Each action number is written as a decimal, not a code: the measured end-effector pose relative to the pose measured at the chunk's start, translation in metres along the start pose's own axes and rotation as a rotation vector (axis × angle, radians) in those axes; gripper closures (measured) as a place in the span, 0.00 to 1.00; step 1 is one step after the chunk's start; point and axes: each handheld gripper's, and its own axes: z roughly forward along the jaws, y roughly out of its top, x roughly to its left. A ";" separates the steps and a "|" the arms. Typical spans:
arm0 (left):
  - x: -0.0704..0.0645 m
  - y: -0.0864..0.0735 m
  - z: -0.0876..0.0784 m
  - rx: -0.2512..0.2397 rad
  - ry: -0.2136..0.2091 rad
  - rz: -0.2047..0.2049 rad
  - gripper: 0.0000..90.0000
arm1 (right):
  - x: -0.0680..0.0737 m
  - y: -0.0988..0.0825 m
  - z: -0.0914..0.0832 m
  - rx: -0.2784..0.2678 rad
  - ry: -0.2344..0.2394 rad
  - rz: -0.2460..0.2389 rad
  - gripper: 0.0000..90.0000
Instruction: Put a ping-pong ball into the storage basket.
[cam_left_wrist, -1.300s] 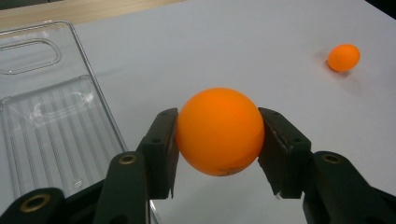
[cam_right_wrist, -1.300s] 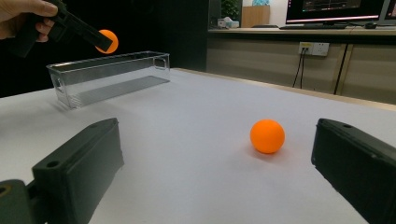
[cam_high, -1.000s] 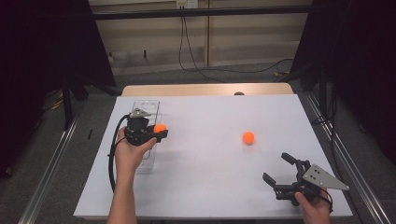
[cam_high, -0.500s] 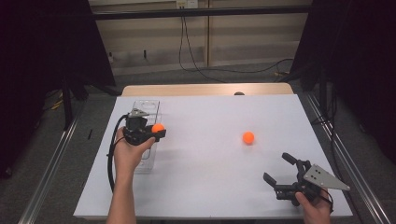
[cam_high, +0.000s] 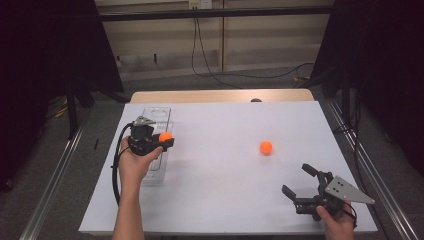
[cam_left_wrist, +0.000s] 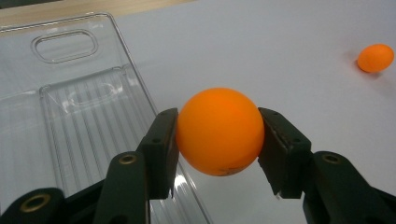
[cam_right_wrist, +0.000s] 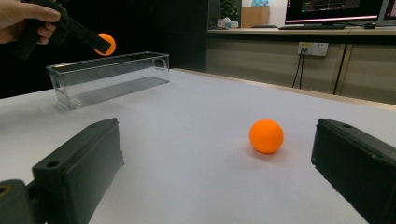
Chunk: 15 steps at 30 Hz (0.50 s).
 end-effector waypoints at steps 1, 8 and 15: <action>0.000 0.000 0.000 0.000 0.004 -0.001 0.57 | 0.000 0.000 0.000 0.000 -0.001 0.002 0.02; 0.002 -0.001 -0.002 -0.001 0.017 -0.001 0.57 | 0.000 0.000 0.000 0.001 -0.001 0.000 0.02; 0.005 -0.003 -0.003 0.003 0.023 -0.007 0.57 | 0.000 0.000 0.000 0.000 -0.001 0.001 0.02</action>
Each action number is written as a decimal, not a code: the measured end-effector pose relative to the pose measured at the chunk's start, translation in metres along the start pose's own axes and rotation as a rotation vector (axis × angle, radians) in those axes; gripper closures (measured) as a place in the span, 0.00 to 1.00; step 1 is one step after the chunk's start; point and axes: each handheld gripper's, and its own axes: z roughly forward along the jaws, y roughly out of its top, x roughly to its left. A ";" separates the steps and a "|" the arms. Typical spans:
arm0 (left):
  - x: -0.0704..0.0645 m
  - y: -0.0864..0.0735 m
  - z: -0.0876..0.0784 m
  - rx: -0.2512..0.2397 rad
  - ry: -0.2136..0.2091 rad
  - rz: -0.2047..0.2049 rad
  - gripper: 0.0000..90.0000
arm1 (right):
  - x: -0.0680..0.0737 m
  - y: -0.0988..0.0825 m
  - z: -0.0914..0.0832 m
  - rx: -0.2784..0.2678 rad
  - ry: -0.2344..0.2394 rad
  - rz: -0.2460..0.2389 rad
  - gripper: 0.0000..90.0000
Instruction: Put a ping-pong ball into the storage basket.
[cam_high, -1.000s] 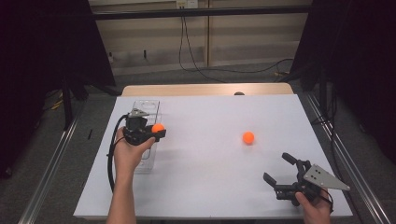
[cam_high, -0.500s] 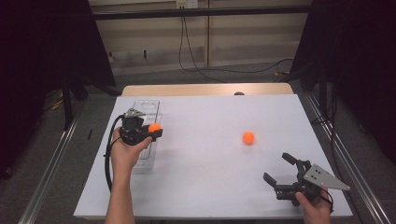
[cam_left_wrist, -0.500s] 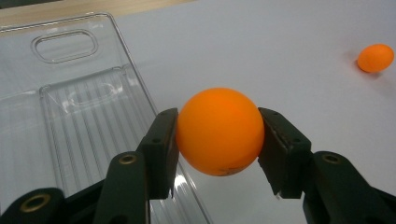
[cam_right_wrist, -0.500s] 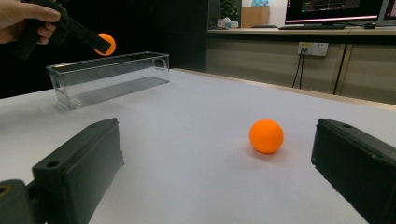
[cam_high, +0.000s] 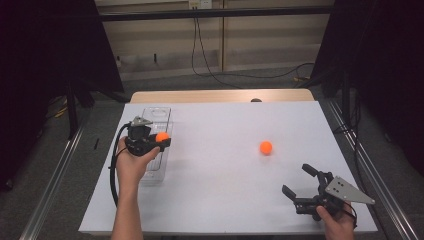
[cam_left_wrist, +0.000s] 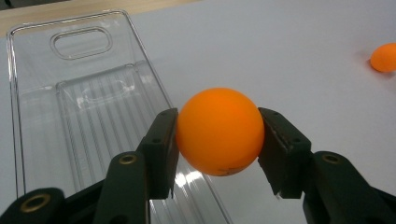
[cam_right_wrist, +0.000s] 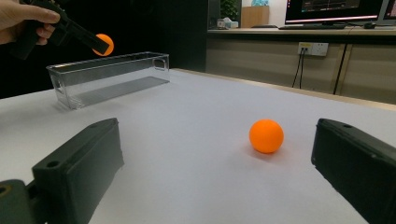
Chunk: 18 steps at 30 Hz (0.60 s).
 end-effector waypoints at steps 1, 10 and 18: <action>0.000 0.000 0.000 0.000 0.002 -0.002 0.57 | 0.000 0.000 0.000 0.000 -0.001 0.002 0.02; 0.005 -0.002 -0.002 -0.009 0.019 -0.012 0.57 | 0.000 0.000 0.000 -0.001 0.000 0.003 0.02; 0.006 -0.003 -0.002 -0.013 0.032 -0.011 0.57 | 0.000 0.000 0.000 0.000 0.000 0.000 0.02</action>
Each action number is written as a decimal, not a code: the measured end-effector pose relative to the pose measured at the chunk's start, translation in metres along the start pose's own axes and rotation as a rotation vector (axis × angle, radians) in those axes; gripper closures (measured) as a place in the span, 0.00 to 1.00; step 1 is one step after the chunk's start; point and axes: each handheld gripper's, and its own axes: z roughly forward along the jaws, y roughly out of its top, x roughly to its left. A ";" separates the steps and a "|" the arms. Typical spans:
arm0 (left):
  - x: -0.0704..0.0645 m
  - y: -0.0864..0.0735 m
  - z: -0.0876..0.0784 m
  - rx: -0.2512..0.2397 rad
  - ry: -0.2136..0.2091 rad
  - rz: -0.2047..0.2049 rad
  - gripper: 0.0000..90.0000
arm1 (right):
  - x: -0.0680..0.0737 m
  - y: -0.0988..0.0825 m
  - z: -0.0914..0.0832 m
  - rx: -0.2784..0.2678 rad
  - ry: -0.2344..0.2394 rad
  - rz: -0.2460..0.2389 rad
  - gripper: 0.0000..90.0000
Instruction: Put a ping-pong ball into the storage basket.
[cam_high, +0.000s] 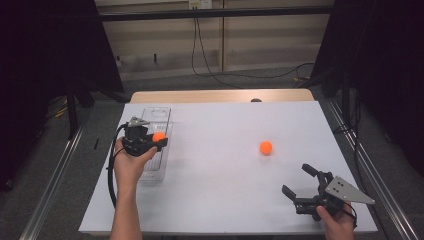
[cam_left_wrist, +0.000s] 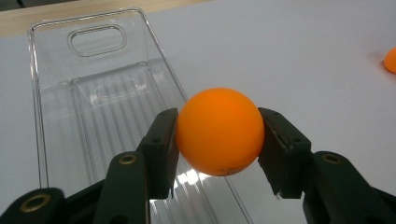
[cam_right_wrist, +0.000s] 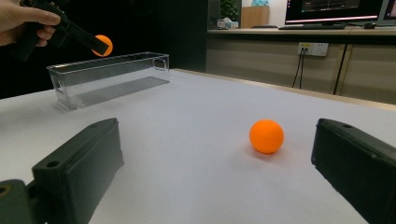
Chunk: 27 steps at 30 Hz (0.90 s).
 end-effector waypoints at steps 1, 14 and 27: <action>0.000 0.000 0.000 0.001 0.003 0.002 0.57 | 0.000 0.000 0.000 0.000 -0.001 0.002 0.02; 0.004 -0.003 0.003 0.010 0.027 0.008 0.57 | -0.001 0.000 0.000 0.001 0.000 0.010 0.02; 0.009 -0.006 0.004 0.011 0.059 0.003 0.57 | -0.001 0.000 0.000 0.001 0.002 0.008 0.02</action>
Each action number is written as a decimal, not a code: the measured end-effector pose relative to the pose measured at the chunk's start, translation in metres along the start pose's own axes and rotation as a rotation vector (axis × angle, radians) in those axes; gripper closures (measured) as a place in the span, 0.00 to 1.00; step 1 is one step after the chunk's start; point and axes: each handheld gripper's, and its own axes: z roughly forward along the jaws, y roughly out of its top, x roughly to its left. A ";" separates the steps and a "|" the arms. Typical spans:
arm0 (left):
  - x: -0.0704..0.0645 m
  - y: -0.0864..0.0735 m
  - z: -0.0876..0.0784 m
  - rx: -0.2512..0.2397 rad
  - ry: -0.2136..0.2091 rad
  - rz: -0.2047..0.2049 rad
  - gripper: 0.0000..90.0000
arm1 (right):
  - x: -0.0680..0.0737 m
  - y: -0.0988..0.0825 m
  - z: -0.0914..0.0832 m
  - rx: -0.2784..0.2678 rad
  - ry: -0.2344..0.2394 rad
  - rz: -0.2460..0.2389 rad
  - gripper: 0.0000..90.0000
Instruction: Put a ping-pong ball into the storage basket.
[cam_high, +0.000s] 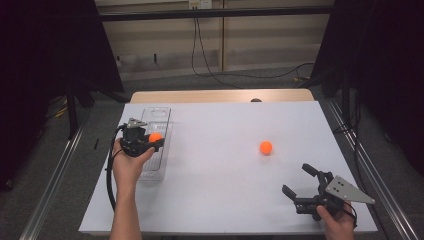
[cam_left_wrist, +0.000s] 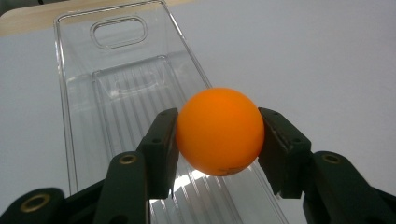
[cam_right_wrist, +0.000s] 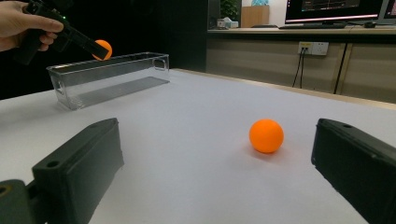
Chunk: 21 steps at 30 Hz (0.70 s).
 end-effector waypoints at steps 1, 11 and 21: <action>0.001 0.000 0.000 -0.001 0.003 0.000 0.57 | 0.000 0.000 0.000 -0.003 0.000 0.001 0.02; 0.006 -0.004 0.003 0.002 0.014 -0.012 0.57 | 0.001 0.000 0.001 0.001 0.001 -0.004 0.02; 0.010 -0.005 0.005 0.015 0.043 -0.011 0.57 | 0.001 0.000 0.000 -0.001 0.001 -0.002 0.02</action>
